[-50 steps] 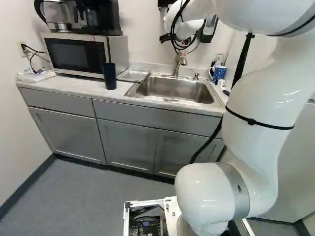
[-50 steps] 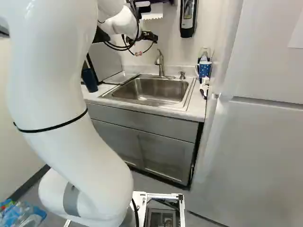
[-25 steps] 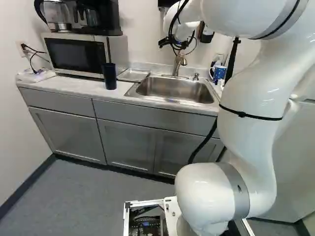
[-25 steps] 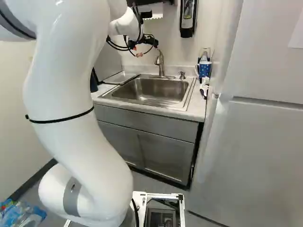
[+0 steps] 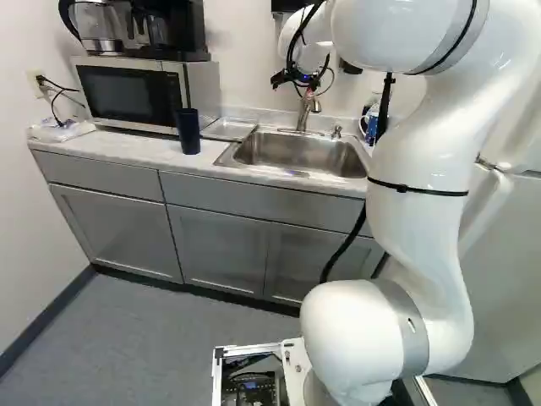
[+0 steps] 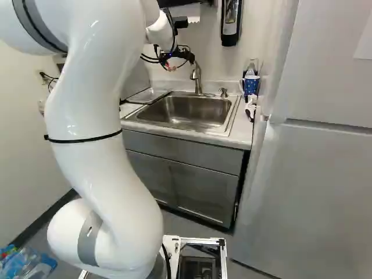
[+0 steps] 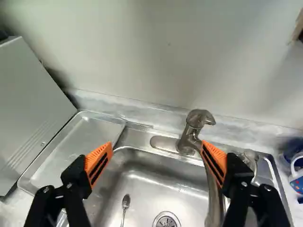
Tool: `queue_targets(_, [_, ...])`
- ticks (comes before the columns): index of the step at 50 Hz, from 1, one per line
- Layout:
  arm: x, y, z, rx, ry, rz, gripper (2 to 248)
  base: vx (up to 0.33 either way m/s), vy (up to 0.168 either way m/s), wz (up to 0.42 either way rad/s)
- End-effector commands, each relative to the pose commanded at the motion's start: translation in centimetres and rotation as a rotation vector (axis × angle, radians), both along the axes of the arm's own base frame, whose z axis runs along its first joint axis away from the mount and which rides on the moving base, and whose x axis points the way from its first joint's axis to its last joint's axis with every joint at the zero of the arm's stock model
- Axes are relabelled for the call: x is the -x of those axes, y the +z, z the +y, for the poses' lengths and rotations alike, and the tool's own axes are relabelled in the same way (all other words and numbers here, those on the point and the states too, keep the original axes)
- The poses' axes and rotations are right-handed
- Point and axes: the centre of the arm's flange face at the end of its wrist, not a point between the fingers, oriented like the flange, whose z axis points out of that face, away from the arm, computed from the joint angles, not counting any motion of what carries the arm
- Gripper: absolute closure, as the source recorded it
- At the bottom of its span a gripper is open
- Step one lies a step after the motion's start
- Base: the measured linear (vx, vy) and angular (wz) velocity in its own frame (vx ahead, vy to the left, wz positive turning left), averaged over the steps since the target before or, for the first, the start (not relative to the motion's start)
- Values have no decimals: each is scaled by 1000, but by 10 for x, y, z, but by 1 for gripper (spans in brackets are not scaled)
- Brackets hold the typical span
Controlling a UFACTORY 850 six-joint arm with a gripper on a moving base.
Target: Rinse the cup and place it in the tray
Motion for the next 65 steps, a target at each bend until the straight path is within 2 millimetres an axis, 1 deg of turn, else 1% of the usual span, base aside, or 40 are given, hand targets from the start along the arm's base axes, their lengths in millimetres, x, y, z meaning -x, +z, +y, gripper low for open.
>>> queue_targets(15, [-17, -5, -1, -1, 0, 34, 3, 0, 0, 0])
queue_targets(50, [-62, -11, -8, 0, -9, 4, 3, 0, 0, 0])
queue_targets(65, [-78, -11, -9, 2, -8, -41, 3, 0, 0, 0])
